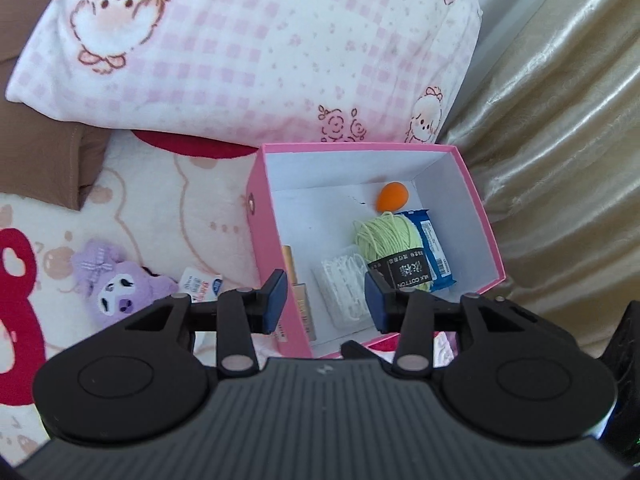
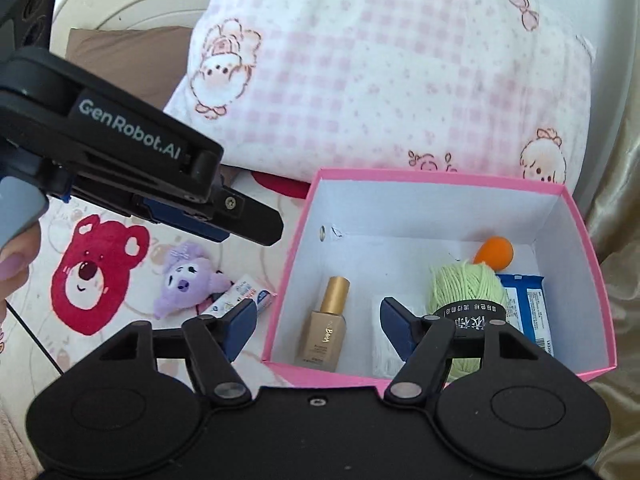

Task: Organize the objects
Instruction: 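Open the left gripper to release the bottle and withdraw, then move the left gripper to the purple plush toy and lower onto it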

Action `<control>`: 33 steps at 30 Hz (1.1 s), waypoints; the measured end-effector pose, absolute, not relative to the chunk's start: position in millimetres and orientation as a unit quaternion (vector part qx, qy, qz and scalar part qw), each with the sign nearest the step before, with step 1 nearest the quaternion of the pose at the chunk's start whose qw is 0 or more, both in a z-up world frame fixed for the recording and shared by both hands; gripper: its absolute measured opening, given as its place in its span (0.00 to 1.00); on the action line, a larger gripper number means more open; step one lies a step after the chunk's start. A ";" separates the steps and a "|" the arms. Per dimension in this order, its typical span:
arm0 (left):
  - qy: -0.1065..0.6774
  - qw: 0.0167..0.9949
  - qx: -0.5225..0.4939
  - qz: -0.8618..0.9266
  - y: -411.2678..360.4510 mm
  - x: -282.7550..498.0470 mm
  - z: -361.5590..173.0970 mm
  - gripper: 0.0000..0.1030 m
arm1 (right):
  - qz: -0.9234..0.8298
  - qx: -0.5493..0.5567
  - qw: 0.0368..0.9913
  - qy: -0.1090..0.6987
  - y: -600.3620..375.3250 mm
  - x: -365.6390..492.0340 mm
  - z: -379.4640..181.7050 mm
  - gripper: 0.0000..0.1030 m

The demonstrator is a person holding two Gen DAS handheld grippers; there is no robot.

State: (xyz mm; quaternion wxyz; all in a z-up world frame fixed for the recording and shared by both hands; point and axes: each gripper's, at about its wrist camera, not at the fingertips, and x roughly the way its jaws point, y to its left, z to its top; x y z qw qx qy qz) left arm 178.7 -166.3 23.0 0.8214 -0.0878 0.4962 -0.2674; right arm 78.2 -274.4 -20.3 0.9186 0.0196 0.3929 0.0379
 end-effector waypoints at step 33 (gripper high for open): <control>0.472 0.845 -0.141 -0.210 28.6 188.0 -43.6 0.95 | 0.172 0.038 0.873 0.455 -140.0 127.6 -60.3 0.95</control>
